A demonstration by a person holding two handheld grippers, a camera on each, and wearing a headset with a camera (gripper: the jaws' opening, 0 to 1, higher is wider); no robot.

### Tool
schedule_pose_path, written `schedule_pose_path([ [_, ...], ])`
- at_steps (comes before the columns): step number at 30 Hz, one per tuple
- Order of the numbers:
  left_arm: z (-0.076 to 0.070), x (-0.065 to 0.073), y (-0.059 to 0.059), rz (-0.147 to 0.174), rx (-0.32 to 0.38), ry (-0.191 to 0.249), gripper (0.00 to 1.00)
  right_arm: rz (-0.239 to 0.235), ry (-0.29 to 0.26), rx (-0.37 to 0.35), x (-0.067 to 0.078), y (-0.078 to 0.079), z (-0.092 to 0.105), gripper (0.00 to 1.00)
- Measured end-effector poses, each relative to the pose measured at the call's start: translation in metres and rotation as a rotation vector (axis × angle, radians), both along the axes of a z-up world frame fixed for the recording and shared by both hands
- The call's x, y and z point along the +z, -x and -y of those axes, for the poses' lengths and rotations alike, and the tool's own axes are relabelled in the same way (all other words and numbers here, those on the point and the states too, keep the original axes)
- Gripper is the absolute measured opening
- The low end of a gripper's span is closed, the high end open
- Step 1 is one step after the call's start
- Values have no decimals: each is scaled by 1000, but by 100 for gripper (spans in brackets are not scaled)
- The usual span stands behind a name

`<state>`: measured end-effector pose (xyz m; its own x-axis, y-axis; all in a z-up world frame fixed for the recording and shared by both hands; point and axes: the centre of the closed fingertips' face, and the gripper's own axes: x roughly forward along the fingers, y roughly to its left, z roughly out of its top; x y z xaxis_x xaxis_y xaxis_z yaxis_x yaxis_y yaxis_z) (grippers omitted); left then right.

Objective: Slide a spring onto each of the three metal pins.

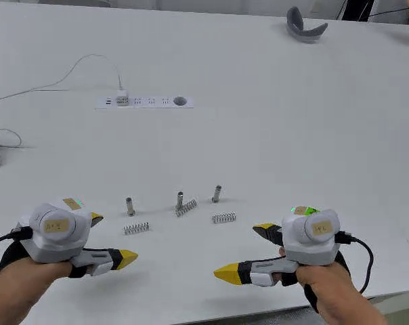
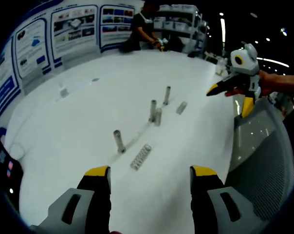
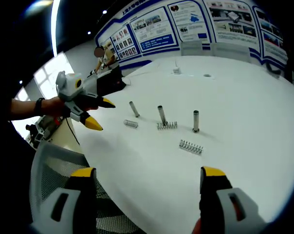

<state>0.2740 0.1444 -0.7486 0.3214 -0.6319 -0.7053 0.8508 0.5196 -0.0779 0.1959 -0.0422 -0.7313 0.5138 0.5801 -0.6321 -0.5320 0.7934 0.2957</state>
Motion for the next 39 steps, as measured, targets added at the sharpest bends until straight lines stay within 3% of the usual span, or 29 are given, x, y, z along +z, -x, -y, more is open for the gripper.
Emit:
schedule_pose_path([
  [11, 18, -11, -3, -17, -65, -16, 66, -2, -1, -3, 0, 1, 2, 89],
  [19, 26, -27, -9, -27, -94, -32, 61, -4, -3, -12, -1, 1, 5, 89],
  [30, 28, -51, -11, -55, -90, -56, 48, -12, -5, -27, -2, 5, 12, 89],
  [39, 27, -55, -18, -30, -65, -58, 32, -16, -6, -36, -3, 5, 14, 89],
])
